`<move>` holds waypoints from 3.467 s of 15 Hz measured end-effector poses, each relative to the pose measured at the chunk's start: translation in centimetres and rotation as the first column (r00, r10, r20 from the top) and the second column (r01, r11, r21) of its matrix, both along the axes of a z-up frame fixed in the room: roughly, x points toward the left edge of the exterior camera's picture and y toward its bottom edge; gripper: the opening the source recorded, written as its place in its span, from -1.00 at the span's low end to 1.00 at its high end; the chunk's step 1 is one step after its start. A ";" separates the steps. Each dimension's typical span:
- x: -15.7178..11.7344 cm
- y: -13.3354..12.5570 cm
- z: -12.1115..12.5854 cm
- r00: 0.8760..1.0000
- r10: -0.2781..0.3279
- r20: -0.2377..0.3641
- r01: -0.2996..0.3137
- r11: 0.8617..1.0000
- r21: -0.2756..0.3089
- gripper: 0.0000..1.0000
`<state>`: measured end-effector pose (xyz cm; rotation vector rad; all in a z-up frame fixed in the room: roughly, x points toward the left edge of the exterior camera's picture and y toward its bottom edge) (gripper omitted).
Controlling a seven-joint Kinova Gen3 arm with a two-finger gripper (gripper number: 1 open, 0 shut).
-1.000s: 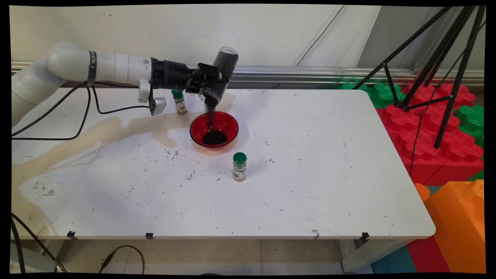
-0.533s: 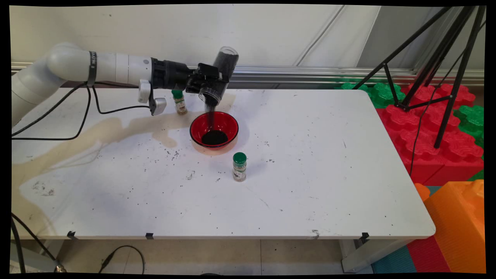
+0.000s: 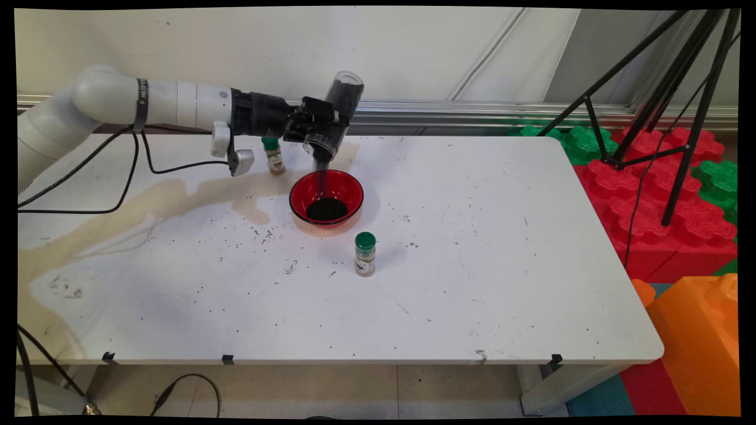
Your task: Pour the black seasoning powder in the red bowl
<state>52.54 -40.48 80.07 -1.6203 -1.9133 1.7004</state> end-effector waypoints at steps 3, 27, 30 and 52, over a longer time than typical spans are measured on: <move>0.0 0.0 0.0 1.000 -0.001 0.002 0.001 1.000 -0.001 -1.00; 0.2 0.3 -0.2 0.990 0.087 -0.111 -0.070 0.986 0.151 -1.00; 0.3 0.4 -0.2 0.984 0.110 -0.141 -0.082 0.978 0.190 -1.00; 1.1 1.0 1.2 0.793 0.437 -0.425 -0.080 0.766 0.638 -1.00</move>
